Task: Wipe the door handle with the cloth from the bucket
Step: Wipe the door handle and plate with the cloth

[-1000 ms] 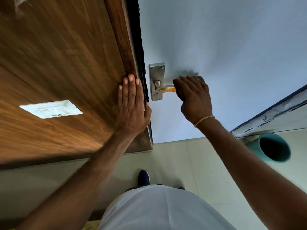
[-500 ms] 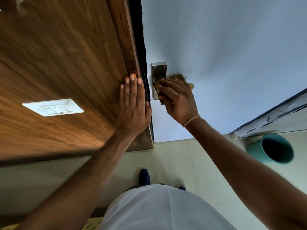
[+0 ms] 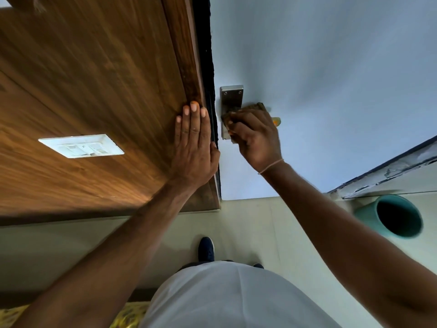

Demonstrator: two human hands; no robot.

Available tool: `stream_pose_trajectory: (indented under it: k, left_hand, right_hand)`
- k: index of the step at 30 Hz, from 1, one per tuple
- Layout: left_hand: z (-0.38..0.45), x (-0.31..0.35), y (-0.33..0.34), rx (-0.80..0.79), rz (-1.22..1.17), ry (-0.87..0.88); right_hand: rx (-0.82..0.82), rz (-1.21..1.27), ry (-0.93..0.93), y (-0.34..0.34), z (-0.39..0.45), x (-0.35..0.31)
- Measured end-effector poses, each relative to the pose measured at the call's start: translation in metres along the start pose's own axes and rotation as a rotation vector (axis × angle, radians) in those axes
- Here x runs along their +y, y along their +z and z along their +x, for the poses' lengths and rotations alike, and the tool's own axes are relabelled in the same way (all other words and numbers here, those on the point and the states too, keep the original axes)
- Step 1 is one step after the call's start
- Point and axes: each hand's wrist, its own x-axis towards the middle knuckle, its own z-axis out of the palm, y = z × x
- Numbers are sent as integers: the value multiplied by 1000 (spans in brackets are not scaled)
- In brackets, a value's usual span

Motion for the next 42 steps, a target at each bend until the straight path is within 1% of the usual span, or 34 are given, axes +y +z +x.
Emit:
stream_pose_trajectory:
  k: [4,7,9,11,15,17,19,23,26,29,32,35,37,39,42]
  left_hand:
    - [1,1,-5,-4,6,-4]
    - [1,0,-6,-18,-1,-5]
    - [0,0,-8,-22,-3,-10]
    - [0,1,-9,-27,-12,-17]
    - [2,4,-10,-46,-17,-42]
    - [2,6,-10,-45,-6,-48]
    - [1,7,-10,-31,-11,-46]
    - [0,5,-9,-22,4,-32]
    - [0,7,-8,-26,-4,-47]
    - [3,10,-5,-23,-5,-68]
    - [3,11,-3,-14,-7,-77]
    - [2,10,-3,-16,-6,-74]
    - [2,11,-5,-7,2,-73]
    - [2,13,-6,-10,-1,-78]
    - [4,14,-6,-7,-7,-90]
  right_hand:
    - [-22,-7,-54,-7,-4,12]
    - [45,-49,2,-26,-22,34]
    - [75,-69,46,-27,-24,37]
    - [75,-59,38,-14,-17,24]
    - [20,-57,-54,10,-1,-11]
    - [-13,-56,-89,7,-4,-2]
    - [-4,-65,-81,-5,-12,18]
    - [68,-93,30,-27,-31,46]
    - [90,-85,63,-8,-24,24]
    - [44,-31,-16,11,-11,-4]
    - [9,-23,-58,3,-14,12]
    - [60,-53,-32,-17,-27,40]
    - [69,-55,0,-21,-30,47]
    - [70,-60,10,-11,-26,34]
    - [68,-16,-62,12,-11,4]
